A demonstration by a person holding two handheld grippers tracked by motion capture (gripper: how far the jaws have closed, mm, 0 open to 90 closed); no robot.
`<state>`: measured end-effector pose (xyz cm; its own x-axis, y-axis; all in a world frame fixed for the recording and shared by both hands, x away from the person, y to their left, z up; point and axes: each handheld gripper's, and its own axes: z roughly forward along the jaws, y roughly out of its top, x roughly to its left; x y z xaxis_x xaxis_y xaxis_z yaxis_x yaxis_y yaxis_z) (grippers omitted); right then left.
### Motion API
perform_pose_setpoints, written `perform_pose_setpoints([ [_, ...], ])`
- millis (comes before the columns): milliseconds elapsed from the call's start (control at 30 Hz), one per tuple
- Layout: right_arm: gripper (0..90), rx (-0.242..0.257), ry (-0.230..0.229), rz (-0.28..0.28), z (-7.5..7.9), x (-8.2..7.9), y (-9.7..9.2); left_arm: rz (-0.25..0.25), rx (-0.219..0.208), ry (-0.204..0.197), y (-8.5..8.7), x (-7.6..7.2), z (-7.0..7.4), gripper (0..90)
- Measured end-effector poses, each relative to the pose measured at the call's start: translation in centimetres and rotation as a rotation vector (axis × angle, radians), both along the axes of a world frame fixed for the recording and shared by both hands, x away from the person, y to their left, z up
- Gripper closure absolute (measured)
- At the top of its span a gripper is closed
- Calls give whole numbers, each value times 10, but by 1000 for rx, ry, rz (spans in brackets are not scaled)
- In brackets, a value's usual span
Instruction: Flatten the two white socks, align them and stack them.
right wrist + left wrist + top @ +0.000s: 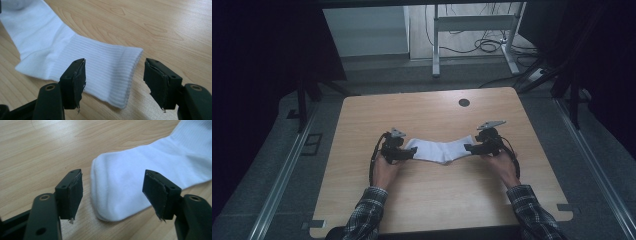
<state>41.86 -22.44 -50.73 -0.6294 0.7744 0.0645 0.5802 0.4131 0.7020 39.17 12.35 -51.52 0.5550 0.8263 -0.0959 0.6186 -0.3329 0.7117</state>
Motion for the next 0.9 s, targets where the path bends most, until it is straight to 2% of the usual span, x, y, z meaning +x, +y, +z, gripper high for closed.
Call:
perform_pose_setpoints([
  [400,247,16,7,20,9,-12,-4,-37,-49,4,4,-15,10,232],
  [900,185,9,-31,53,24,-33,-14,-73,-10,-10,2,-35,23,148],
])
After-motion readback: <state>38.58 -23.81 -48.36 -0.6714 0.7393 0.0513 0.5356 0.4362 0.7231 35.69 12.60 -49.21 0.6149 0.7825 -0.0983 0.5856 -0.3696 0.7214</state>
